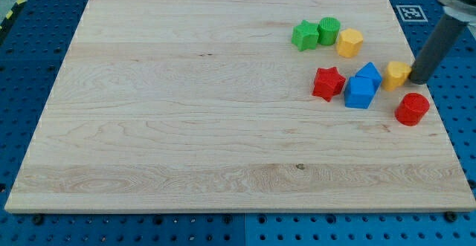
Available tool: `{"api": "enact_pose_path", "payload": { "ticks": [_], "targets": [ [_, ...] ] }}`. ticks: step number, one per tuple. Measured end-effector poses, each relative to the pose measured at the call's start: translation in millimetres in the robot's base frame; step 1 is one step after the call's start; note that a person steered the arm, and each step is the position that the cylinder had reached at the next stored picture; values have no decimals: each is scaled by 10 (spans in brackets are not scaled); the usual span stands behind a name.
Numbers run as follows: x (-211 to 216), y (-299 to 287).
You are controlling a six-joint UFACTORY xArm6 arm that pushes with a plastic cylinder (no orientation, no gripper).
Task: Move the yellow hexagon into the yellow heart
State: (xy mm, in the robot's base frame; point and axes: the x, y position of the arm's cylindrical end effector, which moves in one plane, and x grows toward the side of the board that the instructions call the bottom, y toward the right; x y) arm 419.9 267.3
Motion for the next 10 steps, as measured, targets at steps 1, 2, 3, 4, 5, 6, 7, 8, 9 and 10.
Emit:
{"api": "enact_pose_path", "payload": {
  "ticks": [1, 2, 3, 4, 5, 6, 7, 8, 9, 10],
  "targets": [
    [-1, -281],
    [-45, 33],
    [-21, 631],
    [41, 778],
    [438, 783],
    [1018, 782],
    [1176, 595],
    [1055, 213],
    [789, 2],
    [591, -181]
  ]
}}
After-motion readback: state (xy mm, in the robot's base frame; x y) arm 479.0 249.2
